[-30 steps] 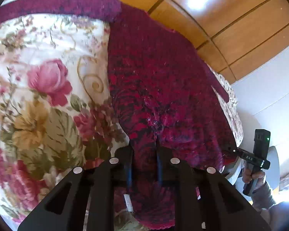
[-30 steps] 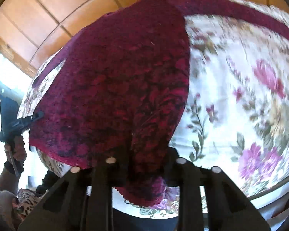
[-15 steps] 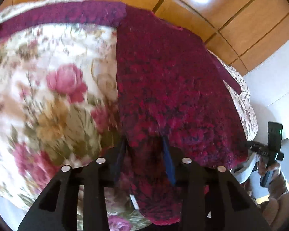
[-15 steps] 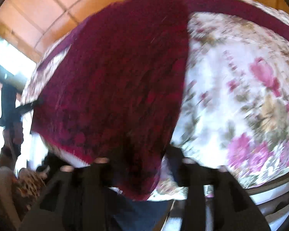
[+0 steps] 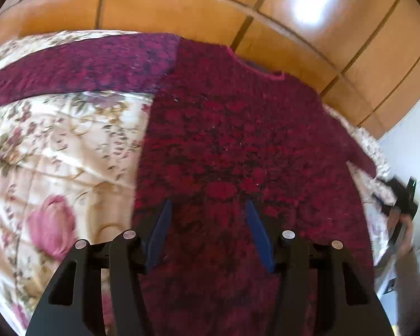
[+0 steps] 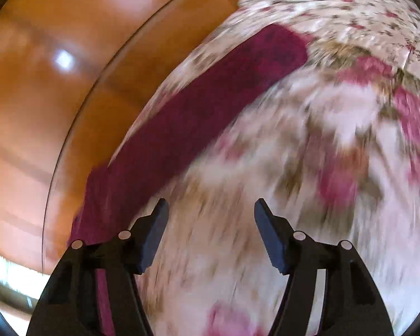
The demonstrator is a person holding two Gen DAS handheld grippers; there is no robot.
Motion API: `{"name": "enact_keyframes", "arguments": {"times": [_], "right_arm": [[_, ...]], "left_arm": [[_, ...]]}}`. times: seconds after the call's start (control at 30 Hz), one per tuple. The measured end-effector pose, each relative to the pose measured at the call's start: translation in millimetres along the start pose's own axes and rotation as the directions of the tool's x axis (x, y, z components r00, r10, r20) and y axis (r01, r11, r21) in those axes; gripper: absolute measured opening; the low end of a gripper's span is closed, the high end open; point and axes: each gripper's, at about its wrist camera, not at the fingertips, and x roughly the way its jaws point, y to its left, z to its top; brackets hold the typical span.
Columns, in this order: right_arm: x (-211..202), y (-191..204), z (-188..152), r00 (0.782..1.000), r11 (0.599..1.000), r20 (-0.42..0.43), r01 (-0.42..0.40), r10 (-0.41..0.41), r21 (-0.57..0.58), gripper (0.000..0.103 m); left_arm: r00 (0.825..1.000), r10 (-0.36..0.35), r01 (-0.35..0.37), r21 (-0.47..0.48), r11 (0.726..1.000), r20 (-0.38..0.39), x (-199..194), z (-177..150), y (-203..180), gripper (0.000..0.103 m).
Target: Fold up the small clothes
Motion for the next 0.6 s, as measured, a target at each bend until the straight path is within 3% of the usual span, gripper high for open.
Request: {"name": "enact_keyframes", "arguments": {"times": [0.27, 0.33, 0.4, 0.5, 0.6], "right_arm": [[51, -12, 71, 0.993, 0.992, 0.071, 0.088, -0.094, 0.088, 0.058], [61, -6, 82, 0.99, 0.991, 0.069, 0.119, -0.123, 0.067, 0.043], [64, -2, 86, 0.981, 0.984, 0.071, 0.18, -0.18, 0.009, 0.02], [40, 21, 80, 0.963, 0.966, 0.135, 0.244, -0.232, -0.087, 0.012], [1, 31, 69, 0.941, 0.947, 0.226, 0.287, -0.252, -0.141, 0.01]], "left_arm": [[0.997, 0.069, -0.067, 0.082, 0.994, -0.021, 26, 1, -17, 0.058], [0.997, 0.076, -0.074, 0.086, 0.993, -0.022, 28, 0, -17, 0.058], [0.997, 0.081, -0.079, 0.093, 0.993, -0.02, 30, 0, -18, 0.062], [0.996, 0.088, -0.086, 0.109, 0.99, -0.009, 35, -1, -22, 0.065], [0.996, 0.087, -0.086, 0.123, 0.989, -0.001, 37, -2, -24, 0.068]]}}
